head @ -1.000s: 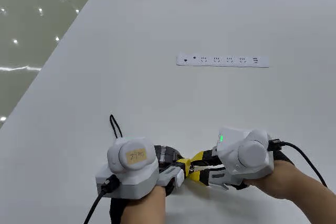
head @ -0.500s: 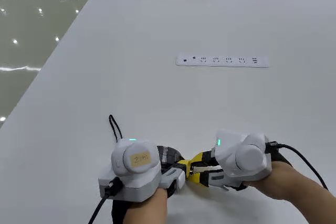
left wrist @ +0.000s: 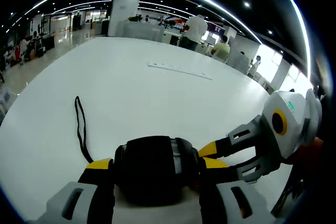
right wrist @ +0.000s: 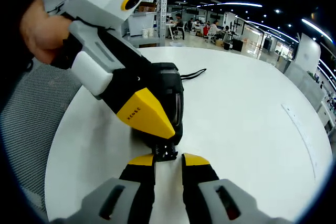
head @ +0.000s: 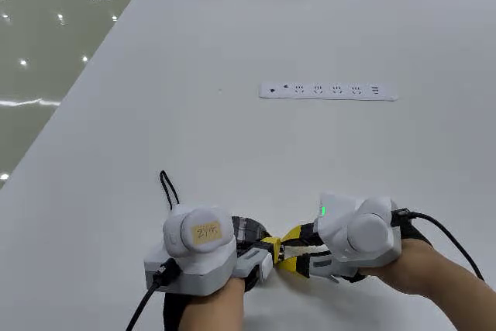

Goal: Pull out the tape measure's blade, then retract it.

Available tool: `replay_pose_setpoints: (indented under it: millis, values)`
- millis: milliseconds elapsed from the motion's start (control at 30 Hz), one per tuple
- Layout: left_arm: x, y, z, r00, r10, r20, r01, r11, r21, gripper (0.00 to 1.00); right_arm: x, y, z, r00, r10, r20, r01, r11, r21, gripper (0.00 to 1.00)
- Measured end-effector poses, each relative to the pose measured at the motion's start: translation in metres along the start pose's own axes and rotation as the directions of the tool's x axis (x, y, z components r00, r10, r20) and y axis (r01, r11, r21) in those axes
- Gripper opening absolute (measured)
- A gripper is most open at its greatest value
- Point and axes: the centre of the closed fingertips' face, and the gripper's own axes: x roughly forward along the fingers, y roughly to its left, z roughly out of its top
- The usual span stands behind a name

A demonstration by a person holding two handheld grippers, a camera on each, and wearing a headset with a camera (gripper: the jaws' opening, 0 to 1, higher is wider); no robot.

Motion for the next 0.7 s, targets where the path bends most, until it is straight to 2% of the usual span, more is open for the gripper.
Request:
replay_pose_setpoints:
  millis: [333, 467, 533, 567, 633, 700]
  values:
    - [0.0, 0.0, 0.0, 1.0, -0.005, -0.005, 0.005, 1.0, 0.001, 0.62, -0.002, -0.002, 0.001, 0.9999, -0.011, 0.012, 0.011, 1.0, 0.018, 0.28]
    - [0.0, 0.0, 0.0, 0.9999, -0.009, -0.008, 0.009, 1.0, 0.003, 0.64, -0.003, -0.002, 0.001, 0.9998, -0.015, 0.011, 0.015, 1.0, 0.022, 0.37]
    - [0.0, -0.001, -0.001, 0.9998, -0.015, -0.013, 0.015, 1.0, 0.006, 0.66, -0.005, -0.003, 0.0, 0.9997, -0.021, 0.01, 0.021, 0.999, 0.024, 0.39]
    - [-0.001, -0.001, -0.002, 0.9992, -0.032, -0.024, 0.033, 0.999, 0.028, 0.67, -0.01, -0.005, -0.001, 0.9993, -0.034, 0.018, 0.033, 0.999, 0.03, 0.41]
    - [-0.002, -0.004, -0.003, 0.9981, -0.057, -0.023, 0.058, 0.997, 0.057, 0.68, -0.017, -0.006, -0.005, 0.9986, -0.047, 0.024, 0.046, 0.998, 0.048, 0.45]
    - [-0.005, -0.006, -0.006, 0.9944, -0.104, -0.02, 0.105, 0.991, 0.081, 0.69, -0.026, -0.006, -0.009, 0.9971, -0.062, 0.045, 0.059, 0.996, 0.072, 0.48]
